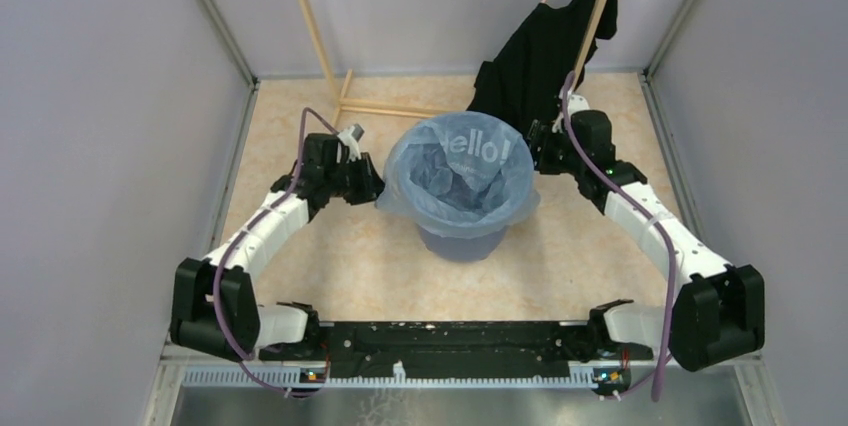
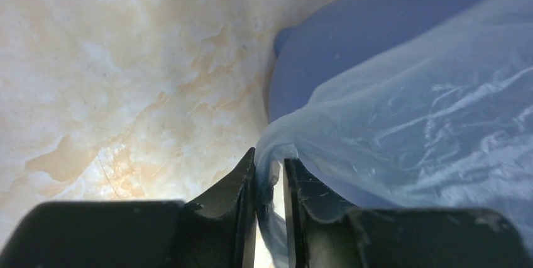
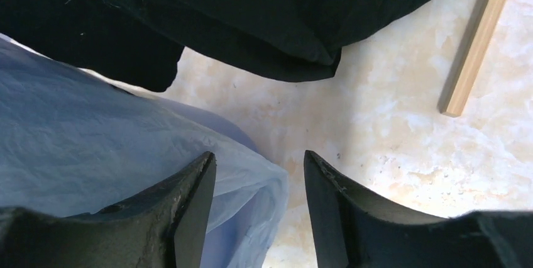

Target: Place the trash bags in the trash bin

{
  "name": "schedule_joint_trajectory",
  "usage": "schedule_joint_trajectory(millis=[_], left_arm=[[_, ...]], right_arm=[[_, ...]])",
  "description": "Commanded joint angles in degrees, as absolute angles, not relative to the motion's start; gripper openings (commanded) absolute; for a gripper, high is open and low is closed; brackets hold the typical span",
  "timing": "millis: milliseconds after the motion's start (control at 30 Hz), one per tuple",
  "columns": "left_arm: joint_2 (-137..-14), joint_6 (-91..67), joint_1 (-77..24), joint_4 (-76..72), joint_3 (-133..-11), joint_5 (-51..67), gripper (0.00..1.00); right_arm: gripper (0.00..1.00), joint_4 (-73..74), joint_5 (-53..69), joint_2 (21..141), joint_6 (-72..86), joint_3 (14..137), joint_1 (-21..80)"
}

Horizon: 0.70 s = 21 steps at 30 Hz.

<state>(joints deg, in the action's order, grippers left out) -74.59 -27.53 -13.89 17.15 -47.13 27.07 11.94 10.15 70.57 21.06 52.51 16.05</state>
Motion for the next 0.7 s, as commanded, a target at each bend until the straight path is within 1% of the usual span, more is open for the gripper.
schedule_joint_trajectory(millis=[0, 67, 233, 400, 467, 567, 633, 667], left_arm=[[-70.95, -25.81, -13.54, 18.61, -52.64, 26.34, 0.31], [-70.27, -24.79, -13.55, 19.41, -53.16, 25.20, 0.37], [-69.76, -21.82, -13.54, 24.42, -54.61, 17.17, 0.46], [-66.42, -20.96, -13.21, 27.03, -55.97, 14.25, 0.59], [-64.65, -21.25, -13.12, 26.93, -56.00, 13.43, 0.65], [-63.60, -21.58, -13.11, 25.25, -54.89, 13.88, 0.74], [-64.52, -22.39, -13.15, 23.71, -53.78, 17.25, 0.77], [-65.40, -22.53, -13.12, 22.20, -53.06, 20.78, 0.78]], right_arm=[[0.58, 18.09, 7.26, 68.07, 18.26, 55.82, 15.30], [0.64, 20.80, 4.93, 65.61, 18.55, 55.75, 14.80], [0.78, 23.63, 11.06, 59.56, 20.28, 53.89, 7.96], [0.88, 26.17, 12.20, 55.70, 20.30, 51.74, 7.74], [0.91, 25.50, 13.01, 55.11, 21.28, 49.50, 7.80], [0.91, 23.00, 18.02, 55.96, 23.20, 46.68, 7.74], [0.91, 20.72, 22.15, 57.24, 24.37, 44.91, 7.75], [0.91, 19.42, 24.53, 57.97, 25.04, 44.31, 7.76]])
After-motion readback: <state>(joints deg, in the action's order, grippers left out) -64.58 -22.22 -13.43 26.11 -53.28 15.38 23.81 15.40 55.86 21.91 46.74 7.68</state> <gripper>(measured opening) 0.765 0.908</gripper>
